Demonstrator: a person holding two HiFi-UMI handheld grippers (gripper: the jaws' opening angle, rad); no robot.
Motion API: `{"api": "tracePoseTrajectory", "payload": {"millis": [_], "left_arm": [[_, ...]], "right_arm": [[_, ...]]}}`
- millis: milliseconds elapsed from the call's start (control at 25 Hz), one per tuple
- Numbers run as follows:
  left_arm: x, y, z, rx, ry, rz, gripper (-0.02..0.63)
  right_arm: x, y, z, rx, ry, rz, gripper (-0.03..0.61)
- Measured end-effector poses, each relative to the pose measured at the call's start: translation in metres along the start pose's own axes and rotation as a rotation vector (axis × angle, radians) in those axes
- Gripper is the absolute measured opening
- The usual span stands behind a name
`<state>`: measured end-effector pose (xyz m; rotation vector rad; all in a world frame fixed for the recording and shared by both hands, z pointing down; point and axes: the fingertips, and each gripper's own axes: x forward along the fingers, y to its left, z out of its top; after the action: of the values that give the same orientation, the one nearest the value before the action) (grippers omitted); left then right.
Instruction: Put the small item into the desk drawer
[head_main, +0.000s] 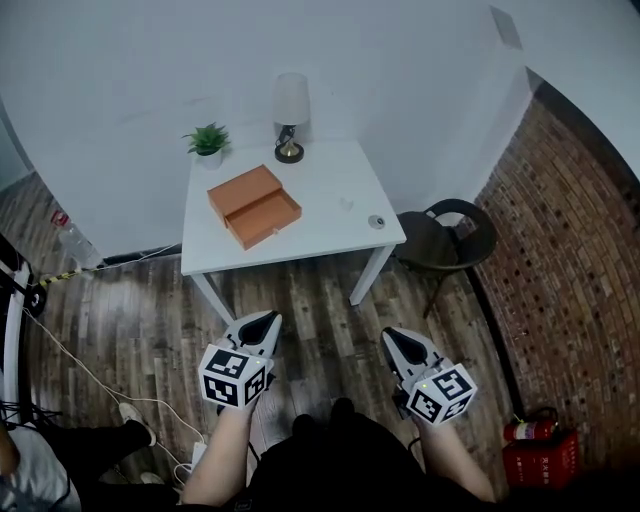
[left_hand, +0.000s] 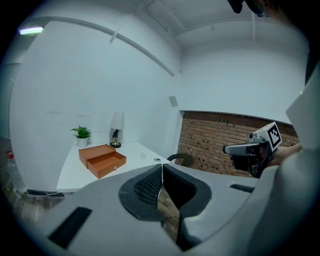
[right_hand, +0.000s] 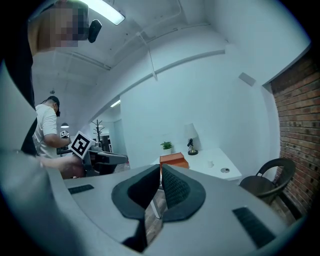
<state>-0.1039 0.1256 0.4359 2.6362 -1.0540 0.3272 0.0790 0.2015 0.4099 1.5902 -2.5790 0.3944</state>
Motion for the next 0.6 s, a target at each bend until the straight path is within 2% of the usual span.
{"api": "tracePoseTrajectory", "payload": {"millis": [360, 600], "left_arm": [[0.046, 0.027, 0.004, -0.003, 0.033, 0.014, 0.015], [0.1, 0.049, 0.018, -0.005, 0.043, 0.06, 0.015]], "right_arm": [[0.049, -0.037, -0.003, 0.037, 0.011, 0.032, 0.005], [0.093, -0.091, 0.005, 0.055, 0.014, 0.066, 0.005]]}}
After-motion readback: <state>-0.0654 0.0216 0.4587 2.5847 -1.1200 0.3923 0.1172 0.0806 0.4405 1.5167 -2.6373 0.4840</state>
